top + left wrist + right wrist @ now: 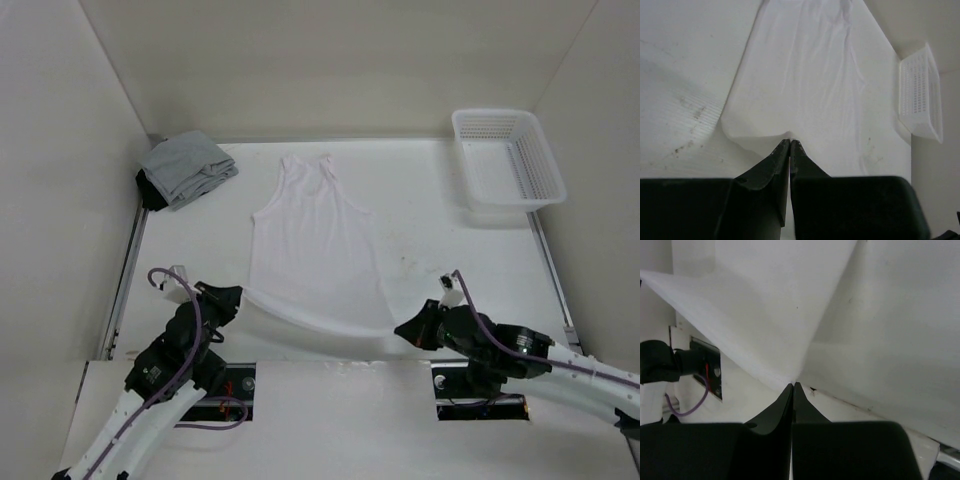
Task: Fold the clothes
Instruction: Fold the tank top
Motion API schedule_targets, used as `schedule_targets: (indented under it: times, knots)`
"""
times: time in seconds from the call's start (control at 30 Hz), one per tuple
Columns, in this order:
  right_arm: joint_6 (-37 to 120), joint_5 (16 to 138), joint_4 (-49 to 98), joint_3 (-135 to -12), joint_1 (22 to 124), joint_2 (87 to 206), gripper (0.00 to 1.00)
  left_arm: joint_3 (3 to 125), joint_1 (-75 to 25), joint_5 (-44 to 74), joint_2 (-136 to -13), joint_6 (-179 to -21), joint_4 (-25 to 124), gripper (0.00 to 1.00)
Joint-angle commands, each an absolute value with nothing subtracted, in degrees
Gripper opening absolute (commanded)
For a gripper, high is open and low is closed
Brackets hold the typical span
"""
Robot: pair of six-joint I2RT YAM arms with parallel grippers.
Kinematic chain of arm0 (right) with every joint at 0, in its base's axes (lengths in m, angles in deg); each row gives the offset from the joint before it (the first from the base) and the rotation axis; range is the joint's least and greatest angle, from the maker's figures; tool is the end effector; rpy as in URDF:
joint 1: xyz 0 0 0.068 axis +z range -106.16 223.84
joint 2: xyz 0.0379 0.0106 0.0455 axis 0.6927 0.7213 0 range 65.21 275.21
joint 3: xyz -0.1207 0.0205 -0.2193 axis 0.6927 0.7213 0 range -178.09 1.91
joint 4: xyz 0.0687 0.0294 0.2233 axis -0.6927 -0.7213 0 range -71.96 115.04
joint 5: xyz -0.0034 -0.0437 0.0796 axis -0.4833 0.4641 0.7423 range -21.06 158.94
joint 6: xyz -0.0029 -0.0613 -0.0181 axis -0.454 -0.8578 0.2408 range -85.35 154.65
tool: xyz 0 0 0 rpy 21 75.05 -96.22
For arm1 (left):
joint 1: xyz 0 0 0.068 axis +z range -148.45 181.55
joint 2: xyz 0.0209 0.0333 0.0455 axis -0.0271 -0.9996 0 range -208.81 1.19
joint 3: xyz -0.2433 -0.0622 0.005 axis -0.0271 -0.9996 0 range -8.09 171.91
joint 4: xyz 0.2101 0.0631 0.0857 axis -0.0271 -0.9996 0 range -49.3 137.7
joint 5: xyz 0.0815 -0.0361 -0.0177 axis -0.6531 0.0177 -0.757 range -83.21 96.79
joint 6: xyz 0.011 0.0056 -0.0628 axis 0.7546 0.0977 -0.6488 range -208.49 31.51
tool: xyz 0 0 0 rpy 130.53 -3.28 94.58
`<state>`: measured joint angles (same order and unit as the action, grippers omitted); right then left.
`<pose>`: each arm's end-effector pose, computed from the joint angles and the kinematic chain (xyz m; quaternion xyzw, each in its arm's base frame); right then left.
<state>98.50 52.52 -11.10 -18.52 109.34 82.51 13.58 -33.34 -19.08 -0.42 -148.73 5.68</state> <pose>0.0561 0.0895 0.1908 0.0556 0.8707 0.3731 0.3154 0.0713 -0.0233 0.2068 -0.2994 0.7607 -0.2773 0.5048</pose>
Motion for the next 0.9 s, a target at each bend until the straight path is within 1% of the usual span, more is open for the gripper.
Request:
schedule_targets:
  times: [0.0, 0.03, 0.1, 0.17, 0.27, 0.33, 0.37, 0.4, 0.43, 0.53, 0.63, 0.67, 0.7, 0.73, 0.77, 0.8, 0.83, 0.87]
  knots:
    - [103.13, 41.28, -11.18, -24.01, 115.41, 88.99, 0.0, 15.9, -33.47, -24.05, -0.92, -152.21, 3.13, 0.01]
    - [100.42, 39.6, -9.17, -25.59, 114.38, 92.85, 0.0, 16.16, -33.21, -25.63, -2.05, -151.16, 5.23, 0.01]
    - [93.04, 39.15, -3.9, -28.93, 108.17, 100.33, 0.0, 16.25, -32.86, -28.62, -6.78, -147.39, 12.94, 0.01]
    - [84.7, 42.81, 5.48, -31.83, 99.82, 108.06, 0.0, 16.43, -32.51, -30.21, -14.15, -143.87, 23.39, 0.01]
    - [74.13, 51.77, 23.67, -35.6, 86.3, 119.57, 0.0, 17.57, -29.71, -30.57, -29.34, -137.81, 43.07, 0.01]
    - [72.88, 57.93, 30.81, -40.69, 77.76, 128.88, 0.0, 19.41, -25.32, -28.91, -39.46, -135.43, 53.02, 0.01]
    - [72.88, 60.04, 33.63, -43.94, 74.42, 133.54, 0.0, 21.5, -21.55, -26.72, -46.81, -135.16, 58.28, 0.01]
    - [72.88, 61.98, 35.83, -47.45, 71.86, 138.2, 0.0, 23.18, -18.82, -25.13, -51.5, -135.24, 61.3, 0.01]
    - [72.97, 63.48, 37.33, -51.66, 69.75, 143.12, 0.0, 26.41, -14.7, -22.07, -58.77, -135.68, 65.59, 0.01]
    - [73.14, 66.65, 37.79, -65.89, 65.08, 156.75, 0.0, 36.43, -8.61, -17.31, -74.96, -136.82, 71.07, 0.01]
    - [74.28, 68.85, 35.17, -81.36, 61.82, 169.49, 0.0, 50.04, -5.62, -13.88, -90.17, -136.91, 72.49, 0.03]
    - [74.89, 69.29, 34.11, -85.33, 61.21, 172.58, 0.0, 55.05, -5.17, -12.82, -94.92, -136.39, 72.31, 0.04]
    - [75.86, 69.99, 31.92, -92.24, 60.5, 177.83, 0.01, 59.89, -4.65, -11.51, -99.49, -135.25, 71.53, 0.07]
    - [76.39, 70.6, 30.51, -96.14, 60.23, 180.93, 0.05, 64.37, -4.12, -10.45, -103.54, -134.81, 69.87, 0.15]
    - [77.0, 71.22, 28.75, -100.53, 59.97, 184.44, 0.14, 68.51, -3.77, -9.22, -107.14, -134.19, 67.59, 0.27]
    - [77.27, 71.23, 27.26, -104.57, 59.88, 187.96, 0.28, 71.51, -3.41, -8.25, -109.7, -133.93, 65.04, 0.34]
    - [77.53, 71.23, 25.85, -107.49, 59.97, 190.51, 0.4, 72.58, -2.89, -8.07, -110.77, -133.92, 63.71, 0.38]
    - [77.62, 71.4, 24.88, -108.91, 60.06, 191.84, 0.47, 72.24, -2.62, -8.33, -110.87, -134.1, 63.52, 0.4]
